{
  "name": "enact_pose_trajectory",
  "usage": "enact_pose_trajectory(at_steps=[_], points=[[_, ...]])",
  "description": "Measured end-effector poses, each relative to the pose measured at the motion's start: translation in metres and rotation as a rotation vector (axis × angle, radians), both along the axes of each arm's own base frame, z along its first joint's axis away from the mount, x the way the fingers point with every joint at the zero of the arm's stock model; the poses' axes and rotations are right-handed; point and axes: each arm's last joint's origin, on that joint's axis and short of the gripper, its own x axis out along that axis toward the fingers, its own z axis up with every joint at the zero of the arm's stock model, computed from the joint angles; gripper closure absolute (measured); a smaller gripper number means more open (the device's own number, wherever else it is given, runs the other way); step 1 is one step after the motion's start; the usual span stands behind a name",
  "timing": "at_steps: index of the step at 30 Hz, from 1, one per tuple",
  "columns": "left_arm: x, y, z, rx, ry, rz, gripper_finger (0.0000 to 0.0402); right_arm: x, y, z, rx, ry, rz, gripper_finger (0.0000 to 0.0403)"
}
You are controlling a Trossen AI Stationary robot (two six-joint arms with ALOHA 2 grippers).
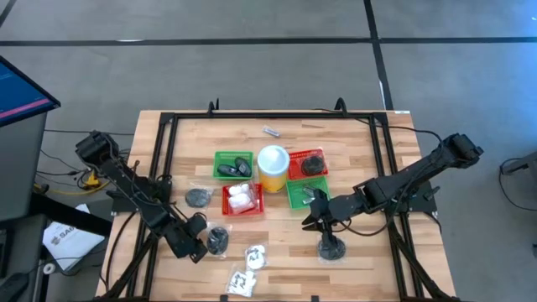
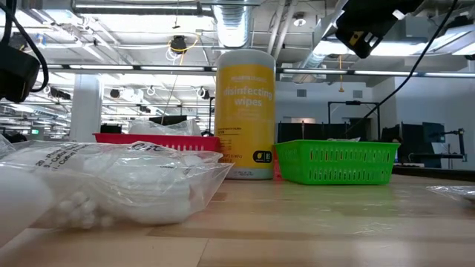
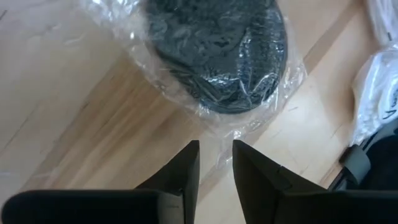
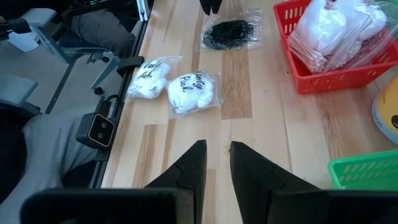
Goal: Pick & Place Travel size toiletries
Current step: Put the black hair brush into the right red bin
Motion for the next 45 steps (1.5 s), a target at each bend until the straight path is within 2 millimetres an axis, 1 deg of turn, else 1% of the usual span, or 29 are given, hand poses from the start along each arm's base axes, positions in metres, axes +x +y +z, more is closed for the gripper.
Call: enact_pose_trajectory(at_steps=[7,18,21,24,25,28,38,45], points=[[0.001,0.000,0.000,0.011,-0.016,0.007,0.0314,0.000,0.000,0.000,0.000,0.000,0.000,0.0339],[0.005,-0.004,-0.013,0.034,0.001,0.005,0.0316,0.000,0.000,0.000,0.000,0.000,0.000,0.0339],[0.005,-0.005,-0.017,0.053,0.015,0.004,0.0334,0.000,0.000,0.000,0.000,0.000,0.000,0.0339],[0.005,-0.004,-0.017,0.080,0.009,-0.044,0.0377,0.000,0.000,0.000,0.000,0.000,0.000,0.0339],[0.005,-0.004,-0.017,0.083,0.005,-0.053,0.0389,0.000,0.000,0.000,0.000,0.000,0.000,0.0339],[0.004,-0.003,-0.014,0.089,-0.016,-0.061,0.0398,0.000,0.000,0.000,0.000,0.000,0.000,0.0339],[0.007,-0.005,-0.011,0.102,-0.052,-0.073,0.0401,0.000,0.000,0.000,0.000,0.000,-0.002,0.0339],[0.019,-0.017,0.007,0.111,-0.148,-0.166,0.0401,0.000,0.000,0.000,0.000,0.000,-0.002,0.0339]])
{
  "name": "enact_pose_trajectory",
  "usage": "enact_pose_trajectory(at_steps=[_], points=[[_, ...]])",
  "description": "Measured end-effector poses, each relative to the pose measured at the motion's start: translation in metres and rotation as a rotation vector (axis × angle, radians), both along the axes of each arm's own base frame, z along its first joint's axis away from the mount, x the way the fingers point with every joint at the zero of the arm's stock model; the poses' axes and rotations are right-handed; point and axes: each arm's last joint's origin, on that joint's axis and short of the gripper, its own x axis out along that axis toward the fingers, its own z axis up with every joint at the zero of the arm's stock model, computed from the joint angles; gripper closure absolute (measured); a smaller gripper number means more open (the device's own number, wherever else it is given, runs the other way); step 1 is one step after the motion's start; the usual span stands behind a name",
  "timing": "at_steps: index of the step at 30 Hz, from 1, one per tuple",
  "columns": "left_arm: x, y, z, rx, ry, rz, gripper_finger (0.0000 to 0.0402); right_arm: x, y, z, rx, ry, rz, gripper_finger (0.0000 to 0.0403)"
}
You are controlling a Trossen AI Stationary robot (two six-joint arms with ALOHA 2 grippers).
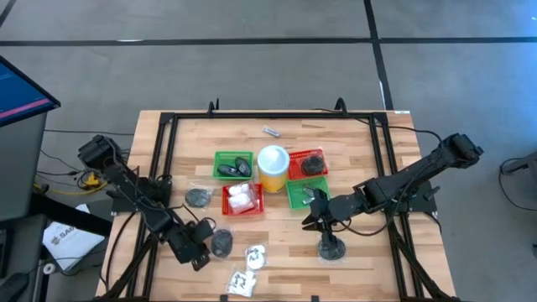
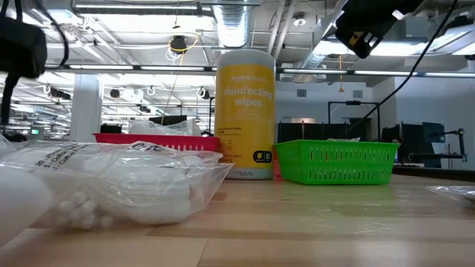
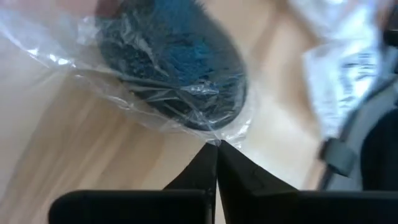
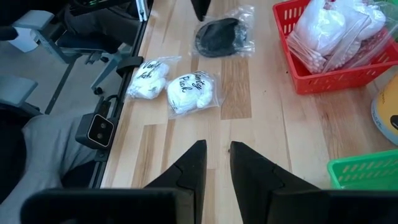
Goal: Pick & Place Travel size toiletries
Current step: Put the black hair brush into the right red bin
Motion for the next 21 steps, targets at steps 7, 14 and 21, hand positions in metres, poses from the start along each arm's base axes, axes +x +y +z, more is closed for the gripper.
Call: enact_pose_trajectory(at_steps=[7,14,21], points=[[0.011,-0.010,0.020,0.048,-0.115,-0.072,0.0401,0.000,0.000,0.000,0.000,0.000,0.000,0.0339],[0.024,-0.014,0.038,0.093,-0.206,-0.127,0.0401,0.000,0.000,0.000,0.000,0.000,0.000,0.0339],[0.039,-0.013,0.057,0.129,-0.282,-0.178,0.0401,0.000,0.000,0.000,0.000,0.000,0.001,0.0339]])
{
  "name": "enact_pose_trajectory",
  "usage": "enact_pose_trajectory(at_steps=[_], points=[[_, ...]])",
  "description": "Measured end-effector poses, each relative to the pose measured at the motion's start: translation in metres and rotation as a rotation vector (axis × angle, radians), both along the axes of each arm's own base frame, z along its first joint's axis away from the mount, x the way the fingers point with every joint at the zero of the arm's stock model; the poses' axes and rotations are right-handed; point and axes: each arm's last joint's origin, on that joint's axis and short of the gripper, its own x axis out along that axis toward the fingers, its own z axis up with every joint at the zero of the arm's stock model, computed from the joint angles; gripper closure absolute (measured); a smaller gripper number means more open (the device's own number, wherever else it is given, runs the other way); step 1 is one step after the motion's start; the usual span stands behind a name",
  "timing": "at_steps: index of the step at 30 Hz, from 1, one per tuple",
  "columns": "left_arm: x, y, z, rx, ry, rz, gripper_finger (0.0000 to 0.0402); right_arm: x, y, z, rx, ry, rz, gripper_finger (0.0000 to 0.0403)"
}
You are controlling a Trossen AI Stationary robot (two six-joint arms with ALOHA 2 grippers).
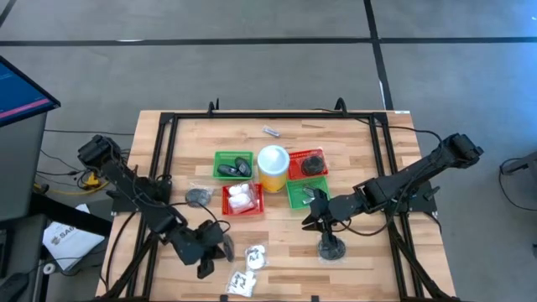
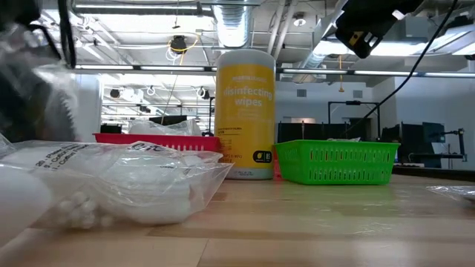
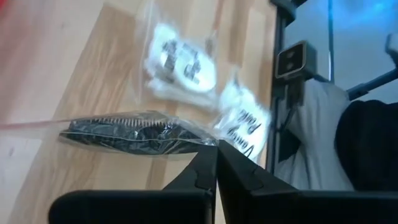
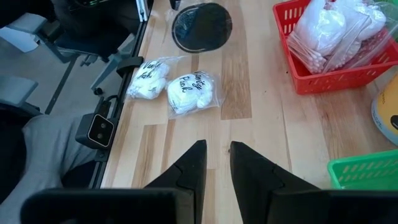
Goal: Pick & Place Travel size toiletries
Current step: Put the black hair brush into the right red bin
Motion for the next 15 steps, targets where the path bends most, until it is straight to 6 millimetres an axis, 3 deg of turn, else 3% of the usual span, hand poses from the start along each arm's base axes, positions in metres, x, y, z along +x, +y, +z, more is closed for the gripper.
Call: enact_pose_trajectory(at_steps=[15], points=[[0.031,0.010,0.039,0.114,-0.158,-0.125,0.0401,0.003,0.001,0.005,0.010,-0.058,0.011,0.0339]])
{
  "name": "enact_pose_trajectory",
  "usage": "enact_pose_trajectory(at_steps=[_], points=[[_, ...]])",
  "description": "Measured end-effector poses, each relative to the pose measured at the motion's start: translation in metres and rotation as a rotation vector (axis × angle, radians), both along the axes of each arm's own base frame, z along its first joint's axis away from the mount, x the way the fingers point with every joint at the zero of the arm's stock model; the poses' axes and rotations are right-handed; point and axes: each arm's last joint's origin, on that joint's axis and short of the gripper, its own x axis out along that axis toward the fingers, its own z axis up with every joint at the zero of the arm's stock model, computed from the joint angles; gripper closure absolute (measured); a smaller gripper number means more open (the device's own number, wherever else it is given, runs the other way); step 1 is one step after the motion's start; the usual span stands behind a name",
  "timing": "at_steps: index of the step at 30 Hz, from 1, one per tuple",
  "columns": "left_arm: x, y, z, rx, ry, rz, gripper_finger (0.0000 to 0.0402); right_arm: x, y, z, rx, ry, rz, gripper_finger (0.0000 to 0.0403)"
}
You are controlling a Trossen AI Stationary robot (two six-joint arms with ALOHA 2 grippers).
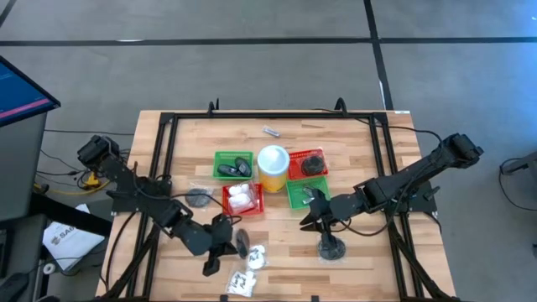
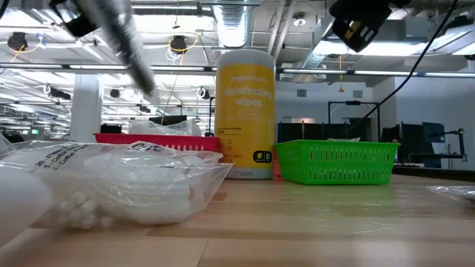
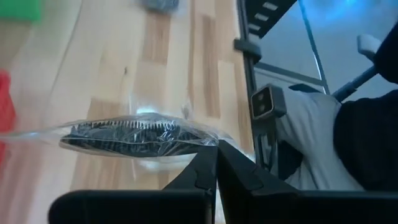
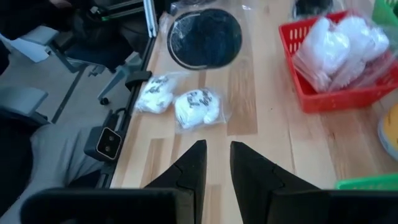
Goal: Pick & Place Travel size toiletries
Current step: Put the black hair brush into the right red bin
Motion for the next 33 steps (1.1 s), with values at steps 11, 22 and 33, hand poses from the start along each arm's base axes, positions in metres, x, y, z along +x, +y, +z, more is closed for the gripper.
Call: enact_pose_trajectory(at_steps=[11,22,33], points=[[0.015,0.002,0.028,0.136,-0.160,-0.227,0.0401,0.008,-0.005,0.009,0.015,-0.108,-0.011,0.0339],[0.020,-0.005,0.043,0.286,-0.424,-0.492,0.0401,0.018,-0.018,0.019,0.024,-0.224,-0.043,0.0339],[0.022,-0.007,0.050,0.394,-0.553,-0.551,0.0401,0.026,-0.014,0.023,0.049,-0.319,0.021,0.0339]])
